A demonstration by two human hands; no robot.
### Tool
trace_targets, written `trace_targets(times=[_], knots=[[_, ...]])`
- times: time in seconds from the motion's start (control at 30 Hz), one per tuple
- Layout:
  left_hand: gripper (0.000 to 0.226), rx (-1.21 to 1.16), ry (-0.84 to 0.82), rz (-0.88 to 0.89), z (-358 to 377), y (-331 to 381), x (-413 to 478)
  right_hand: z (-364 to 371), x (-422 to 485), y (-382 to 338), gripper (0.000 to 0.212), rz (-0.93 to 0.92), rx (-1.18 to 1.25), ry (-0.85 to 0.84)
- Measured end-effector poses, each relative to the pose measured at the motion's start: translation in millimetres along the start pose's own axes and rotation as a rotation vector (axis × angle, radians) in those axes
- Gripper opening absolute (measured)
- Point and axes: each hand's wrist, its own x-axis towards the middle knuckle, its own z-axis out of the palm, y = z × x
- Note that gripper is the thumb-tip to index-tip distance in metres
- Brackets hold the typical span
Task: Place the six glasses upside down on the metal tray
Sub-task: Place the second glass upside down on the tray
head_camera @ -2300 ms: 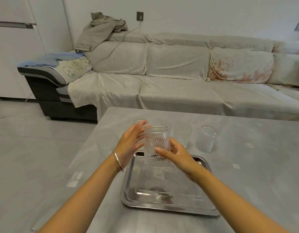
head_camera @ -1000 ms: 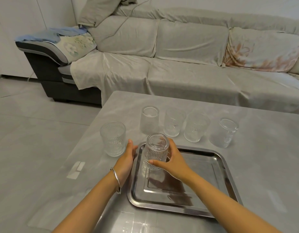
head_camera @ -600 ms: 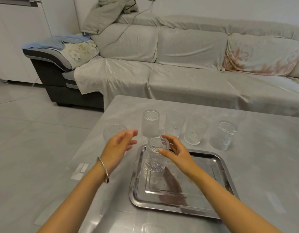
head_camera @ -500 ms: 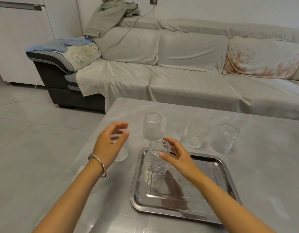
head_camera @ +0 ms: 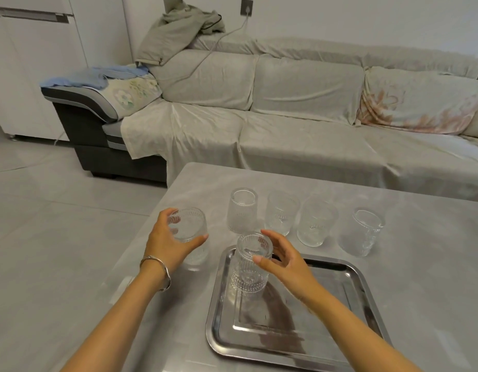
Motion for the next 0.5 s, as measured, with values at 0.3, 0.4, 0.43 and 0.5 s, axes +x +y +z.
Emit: trace_targets(times=[0.3, 0.4, 0.43, 0.5], knots=[[0.077, -0.683, -0.208, -0.125, 8.7, 61.5, -24.5, -2.1, -3.9, -39.4, 0.073, -0.064, 0.09, 0.028], [0.081, -0.716, -0.286, -0.088, 20.2, 79.3, -34.8, -3.3, -10.1, -57.1, 0.078, -0.094, 0.174, -0.014], [0.081, -0.729, -0.31, -0.074, 23.6, 84.8, -38.2, -4.2, -12.9, -61.2, 0.08, -0.089, 0.212, -0.012], [0.079, -0.746, -0.356, -0.044, 31.0, 94.4, -44.7, -8.4, -18.2, -66.1, 0.076, -0.097, 0.292, 0.006]])
